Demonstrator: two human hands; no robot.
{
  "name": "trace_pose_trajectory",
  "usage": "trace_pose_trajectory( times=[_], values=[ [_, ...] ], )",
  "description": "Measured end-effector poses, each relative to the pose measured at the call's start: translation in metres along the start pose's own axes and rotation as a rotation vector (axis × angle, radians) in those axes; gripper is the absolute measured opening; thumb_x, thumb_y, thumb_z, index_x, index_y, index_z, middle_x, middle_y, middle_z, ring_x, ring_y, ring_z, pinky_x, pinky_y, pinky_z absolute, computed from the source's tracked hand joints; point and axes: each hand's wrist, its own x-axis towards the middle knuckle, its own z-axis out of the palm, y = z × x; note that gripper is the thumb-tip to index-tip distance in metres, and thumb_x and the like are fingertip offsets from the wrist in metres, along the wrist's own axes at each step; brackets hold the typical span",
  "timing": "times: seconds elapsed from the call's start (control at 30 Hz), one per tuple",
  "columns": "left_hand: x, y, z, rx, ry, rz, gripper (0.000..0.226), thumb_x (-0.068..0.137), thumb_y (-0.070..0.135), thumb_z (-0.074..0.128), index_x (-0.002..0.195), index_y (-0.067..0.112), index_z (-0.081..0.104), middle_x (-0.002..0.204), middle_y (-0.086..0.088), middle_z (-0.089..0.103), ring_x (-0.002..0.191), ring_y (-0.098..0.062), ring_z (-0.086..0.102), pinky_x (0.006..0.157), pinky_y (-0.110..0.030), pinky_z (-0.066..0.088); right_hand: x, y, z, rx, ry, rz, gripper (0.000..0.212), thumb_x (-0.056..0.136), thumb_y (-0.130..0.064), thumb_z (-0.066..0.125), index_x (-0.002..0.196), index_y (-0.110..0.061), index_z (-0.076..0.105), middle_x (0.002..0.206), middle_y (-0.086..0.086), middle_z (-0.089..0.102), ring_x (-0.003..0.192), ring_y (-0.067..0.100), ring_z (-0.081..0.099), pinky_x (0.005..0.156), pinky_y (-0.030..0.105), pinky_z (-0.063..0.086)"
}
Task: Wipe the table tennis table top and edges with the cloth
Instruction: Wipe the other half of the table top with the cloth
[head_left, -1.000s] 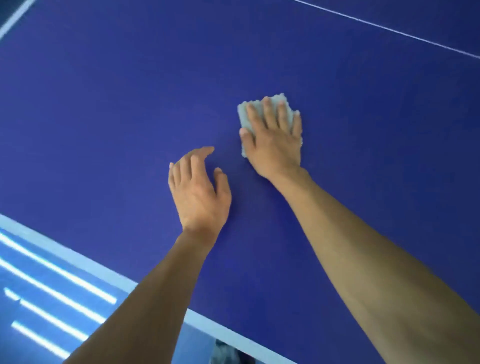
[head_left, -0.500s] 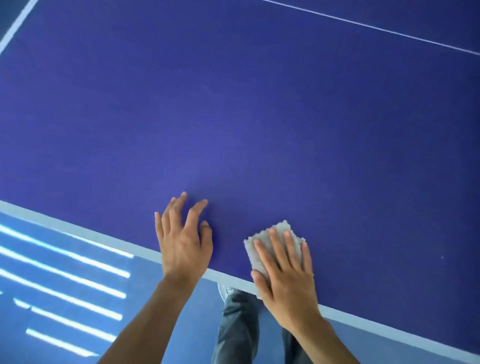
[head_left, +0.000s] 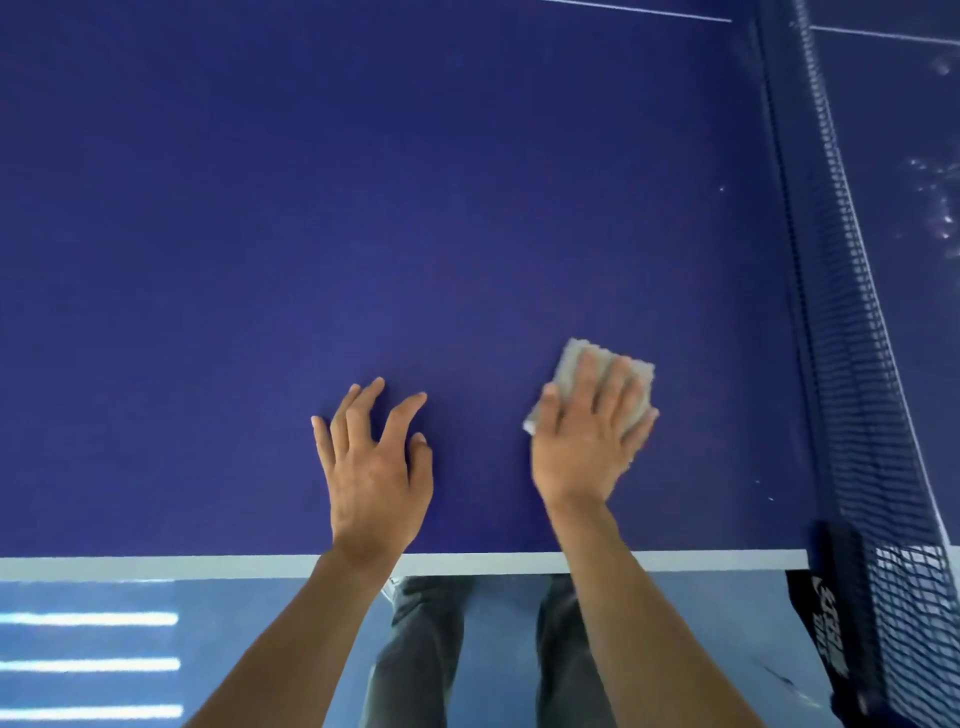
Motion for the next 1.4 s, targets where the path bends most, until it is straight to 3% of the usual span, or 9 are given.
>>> trace_pose_trajectory(
  times=[0.07,0.13,0.2,0.33,0.5,0.83,1.07,1.23,1.4],
  values=[
    [-0.004,0.015,0.012,0.015,0.001,0.001,0.041,0.095,0.019,0.052,0.133,0.019,0.067,0.15,-0.016,0.048,0.147,-0.037,0.037,0.124,-0.066,0.014,-0.016,-0.001,0.009,-0.075,-0.052,-0.428,0.063,0.109,-0.049,0.035,0.166,-0.026,0.024,0.173,0.012,0.017,0.161,0.036,0.009,0.128,0.063,0.005],
    [-0.004,0.031,0.024,0.047,0.013,-0.02,0.041,0.095,0.019,0.051,0.133,0.017,0.068,0.15,-0.018,0.048,0.147,-0.039,0.037,0.123,-0.067,0.012,-0.03,0.029,0.011,-0.087,-0.072,-0.643,0.062,0.109,-0.051,0.037,0.165,-0.028,0.027,0.173,0.01,0.019,0.161,0.034,0.011,0.126,0.063,0.014],
    [0.001,0.05,0.036,0.076,0.046,-0.045,0.041,0.096,0.019,0.051,0.133,0.016,0.068,0.15,-0.019,0.047,0.147,-0.04,0.037,0.123,-0.067,0.01,-0.039,0.082,0.004,-0.079,-0.047,-0.577,0.06,0.109,-0.053,0.036,0.164,-0.027,0.032,0.173,0.011,0.02,0.161,0.035,0.013,0.126,0.063,0.018],
    [0.009,0.072,0.057,0.149,0.058,-0.102,0.042,0.1,0.029,0.046,0.139,0.02,0.062,0.156,-0.016,0.04,0.151,-0.037,0.029,0.125,-0.064,0.005,-0.034,0.189,-0.028,-0.085,0.067,-0.092,0.062,0.108,-0.05,0.032,0.163,-0.02,0.035,0.169,0.024,0.022,0.156,0.045,0.022,0.123,0.068,0.02],
    [0.008,0.07,0.062,0.17,0.07,-0.111,0.044,0.099,0.033,0.043,0.139,0.023,0.058,0.157,-0.009,0.038,0.15,-0.034,0.028,0.126,-0.061,0.006,0.015,0.207,-0.043,0.025,0.13,0.172,0.064,0.108,-0.044,0.03,0.164,-0.013,0.028,0.169,0.03,0.016,0.158,0.047,0.013,0.121,0.071,0.019],
    [0.009,0.067,0.069,0.205,0.089,-0.128,0.045,0.098,0.036,0.039,0.139,0.027,0.056,0.157,-0.005,0.036,0.149,-0.032,0.027,0.127,-0.056,0.004,0.012,0.079,-0.003,-0.006,-0.073,-0.526,0.059,0.112,-0.042,0.031,0.167,-0.024,0.021,0.174,0.019,0.008,0.161,0.036,0.0,0.129,0.058,0.004],
    [0.011,0.068,0.068,0.213,0.078,-0.105,0.045,0.098,0.037,0.039,0.139,0.026,0.056,0.156,-0.007,0.036,0.148,-0.035,0.03,0.126,-0.059,0.006,0.043,0.18,-0.049,0.004,0.0,-0.055,0.06,0.11,-0.042,0.022,0.164,-0.017,0.031,0.171,0.023,0.018,0.159,0.042,0.012,0.127,0.065,0.011],
    [0.011,0.062,0.07,0.205,0.085,-0.094,0.044,0.099,0.036,0.038,0.139,0.027,0.056,0.156,-0.006,0.037,0.149,-0.032,0.029,0.126,-0.057,0.004,0.124,0.116,-0.045,0.123,0.099,0.186,0.058,0.111,-0.039,0.023,0.166,-0.02,0.025,0.172,0.021,0.014,0.161,0.038,0.004,0.127,0.063,0.004],
    [0.013,0.058,0.071,0.148,0.136,-0.1,0.047,0.102,0.03,0.037,0.145,0.017,0.048,0.153,-0.005,0.044,0.147,-0.031,0.035,0.126,-0.059,0.01,0.098,0.009,-0.005,-0.026,-0.072,-0.459,0.059,0.112,-0.042,0.022,0.167,-0.023,0.018,0.173,0.02,0.005,0.161,0.035,-0.005,0.128,0.059,-0.003]
  ],
)
